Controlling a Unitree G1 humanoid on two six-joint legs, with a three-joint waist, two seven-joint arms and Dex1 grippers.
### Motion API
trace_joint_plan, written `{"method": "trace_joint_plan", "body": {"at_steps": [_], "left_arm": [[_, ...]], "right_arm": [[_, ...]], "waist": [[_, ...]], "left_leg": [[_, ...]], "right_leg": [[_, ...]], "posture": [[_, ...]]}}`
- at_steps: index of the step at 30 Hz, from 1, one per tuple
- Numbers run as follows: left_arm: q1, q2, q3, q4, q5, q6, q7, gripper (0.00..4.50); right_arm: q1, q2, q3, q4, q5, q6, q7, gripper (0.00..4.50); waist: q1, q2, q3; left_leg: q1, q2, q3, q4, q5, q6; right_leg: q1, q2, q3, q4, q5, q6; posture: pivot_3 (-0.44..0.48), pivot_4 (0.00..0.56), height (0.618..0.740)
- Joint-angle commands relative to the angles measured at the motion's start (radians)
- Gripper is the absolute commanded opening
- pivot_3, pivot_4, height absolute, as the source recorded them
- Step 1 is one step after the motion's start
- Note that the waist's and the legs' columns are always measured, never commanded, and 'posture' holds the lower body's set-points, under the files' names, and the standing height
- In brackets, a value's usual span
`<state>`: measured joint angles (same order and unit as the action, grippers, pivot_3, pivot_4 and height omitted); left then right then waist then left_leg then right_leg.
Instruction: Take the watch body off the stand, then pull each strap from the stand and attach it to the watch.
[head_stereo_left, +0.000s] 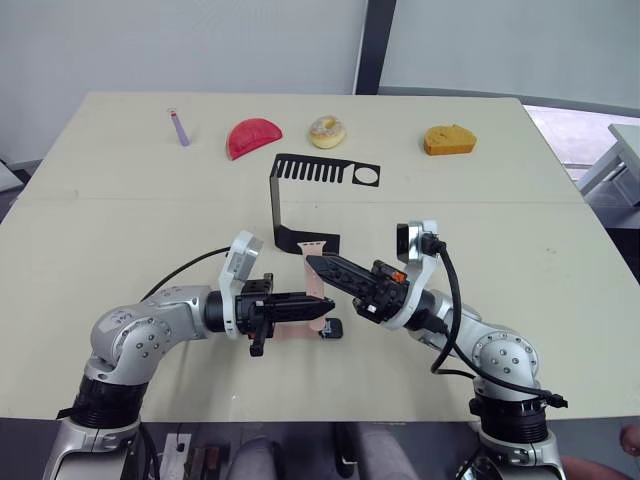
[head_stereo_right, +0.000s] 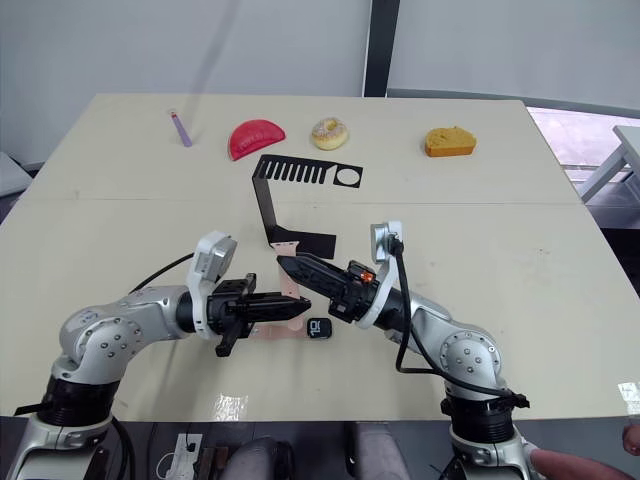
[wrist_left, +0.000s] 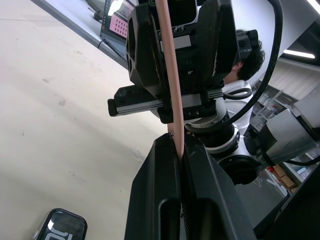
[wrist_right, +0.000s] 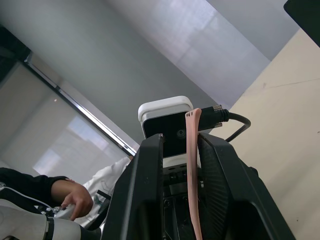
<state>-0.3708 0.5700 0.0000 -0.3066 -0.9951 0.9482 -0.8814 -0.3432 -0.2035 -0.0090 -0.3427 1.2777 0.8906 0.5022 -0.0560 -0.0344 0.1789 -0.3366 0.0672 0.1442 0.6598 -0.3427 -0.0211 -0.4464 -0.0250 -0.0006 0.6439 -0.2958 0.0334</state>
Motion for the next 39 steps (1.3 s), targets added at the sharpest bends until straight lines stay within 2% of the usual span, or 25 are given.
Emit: {"method": "trace_joint_plan", "body": {"at_steps": [1, 27, 31, 39], "left_arm": [[-0.001, 0.001, 0.005, -0.031, 0.003, -0.015, -0.014, 0.0], [0.012, -0.005, 0.001, -0.046, 0.025, -0.022, -0.016, 0.0], [0.016, -0.006, 0.002, -0.05, 0.025, -0.023, -0.014, 0.0], [0.025, -0.01, 0.004, -0.053, 0.025, -0.03, -0.007, 0.0]], "right_arm": [[0.001, 0.009, -0.001, -0.021, 0.004, -0.021, 0.026, 1.17], [0.004, 0.03, 0.011, 0.003, -0.042, -0.037, 0.068, 1.17], [0.004, 0.037, 0.008, 0.004, -0.044, -0.04, 0.07, 0.02], [0.004, 0.046, 0.001, 0.006, -0.036, -0.043, 0.076, 0.02]], "waist": [[0.0, 0.0, 0.0], [0.0, 0.0, 0.0], [0.0, 0.0, 0.0], [0.0, 0.0, 0.0]], "left_leg": [[0.0, 0.0, 0.0, 0.0, 0.0, 0.0], [0.0, 0.0, 0.0, 0.0, 0.0, 0.0], [0.0, 0.0, 0.0, 0.0, 0.0, 0.0], [0.0, 0.0, 0.0, 0.0, 0.0, 0.0]], "right_leg": [[0.0, 0.0, 0.0, 0.0, 0.0, 0.0], [0.0, 0.0, 0.0, 0.0, 0.0, 0.0], [0.0, 0.0, 0.0, 0.0, 0.0, 0.0], [0.0, 0.0, 0.0, 0.0, 0.0, 0.0]], "posture": [[0.0, 0.15, 0.74], [0.0, 0.15, 0.74], [0.0, 0.15, 0.74], [0.0, 0.15, 0.74]]}}
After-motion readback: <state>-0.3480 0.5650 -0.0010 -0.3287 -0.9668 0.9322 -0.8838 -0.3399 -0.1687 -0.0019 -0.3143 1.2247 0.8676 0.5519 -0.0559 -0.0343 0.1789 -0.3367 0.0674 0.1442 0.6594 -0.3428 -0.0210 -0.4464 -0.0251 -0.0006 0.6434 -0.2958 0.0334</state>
